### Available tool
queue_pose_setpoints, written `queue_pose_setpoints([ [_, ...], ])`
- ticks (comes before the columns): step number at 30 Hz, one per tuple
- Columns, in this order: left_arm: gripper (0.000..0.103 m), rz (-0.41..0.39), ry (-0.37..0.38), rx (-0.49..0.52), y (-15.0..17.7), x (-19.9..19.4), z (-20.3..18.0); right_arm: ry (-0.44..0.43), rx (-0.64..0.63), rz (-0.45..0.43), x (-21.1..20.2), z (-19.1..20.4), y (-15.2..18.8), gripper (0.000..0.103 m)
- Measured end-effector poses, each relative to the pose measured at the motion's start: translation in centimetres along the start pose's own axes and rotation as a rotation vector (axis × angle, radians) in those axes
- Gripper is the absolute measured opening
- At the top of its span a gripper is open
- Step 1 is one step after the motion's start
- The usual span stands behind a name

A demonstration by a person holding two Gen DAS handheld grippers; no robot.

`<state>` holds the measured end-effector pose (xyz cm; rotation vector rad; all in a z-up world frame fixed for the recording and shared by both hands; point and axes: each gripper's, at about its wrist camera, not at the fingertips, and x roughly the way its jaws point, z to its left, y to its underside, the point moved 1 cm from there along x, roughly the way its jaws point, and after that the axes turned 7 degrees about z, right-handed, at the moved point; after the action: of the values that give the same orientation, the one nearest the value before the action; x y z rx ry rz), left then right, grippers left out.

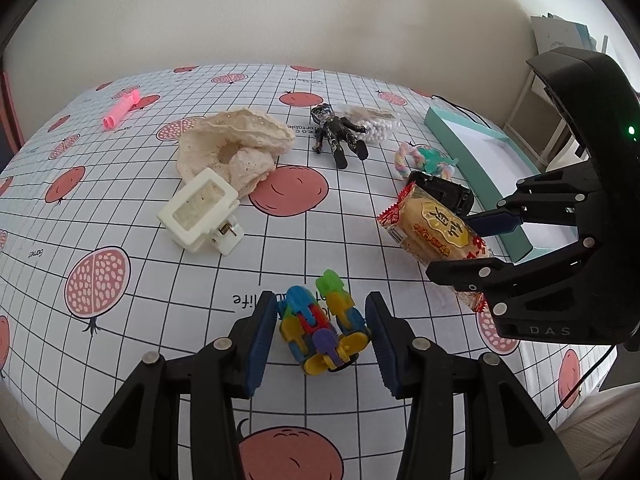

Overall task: Organize objects
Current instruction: 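Grasp the yellow snack packet with the right gripper while the left gripper holds the block toy, then carry both items into the teal box while the left gripper releases the block toy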

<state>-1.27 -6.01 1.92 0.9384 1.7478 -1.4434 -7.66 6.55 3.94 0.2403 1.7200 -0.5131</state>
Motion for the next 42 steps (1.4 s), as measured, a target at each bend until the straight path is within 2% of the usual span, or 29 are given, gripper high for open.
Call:
queue_pose_setpoints([
  [7, 0.047, -0.019, -0.010, 0.003, -1.3, -1.4, -0.4, 0.008, 0.025, -0.047, -2.1, -1.0, 0.3, 0.042],
  [13, 0.047, -0.068, -0.002, 0.025, -4.6, -3.7, -1.7, 0.048, 0.092, -0.097, -5.3, -3.7, 0.4, 0.042],
  [19, 0.047, -0.086, 0.022, 0.068, -9.0, -5.3, -4.9, 0.085, 0.228, -0.100, -7.2, -8.4, 0.9, 0.042],
  [23, 0.047, -0.076, 0.069, 0.120, -11.3, -5.8, -8.1, 0.098, 0.319, -0.099, -7.3, -11.1, 1.8, 0.042],
  [28, 0.047, -0.027, 0.107, 0.138, -13.6, -4.9, -11.8, 0.121, 0.419, -0.094, -6.7, -14.1, 4.2, 0.042],
  [32, 0.047, -0.002, 0.096, 0.158, -14.6, -3.8, -15.0, 0.135, 0.499, -0.095, -6.2, -16.4, 6.8, 0.042],
  [35, 0.047, 0.030, 0.082, 0.169, -14.9, -2.5, -17.4, 0.116, 0.575, -0.085, -5.6, -18.2, 9.2, 0.042],
  [37, 0.047, 0.057, 0.083, 0.171, -14.9, -1.5, -18.9, 0.133, 0.612, -0.075, -5.3, -19.3, 10.8, 0.042],
  [42, 0.047, 0.055, 0.069, 0.188, -14.3, 0.6, -22.0, 0.155, 0.695, -0.065, -4.6, -21.8, 14.7, 0.042],
])
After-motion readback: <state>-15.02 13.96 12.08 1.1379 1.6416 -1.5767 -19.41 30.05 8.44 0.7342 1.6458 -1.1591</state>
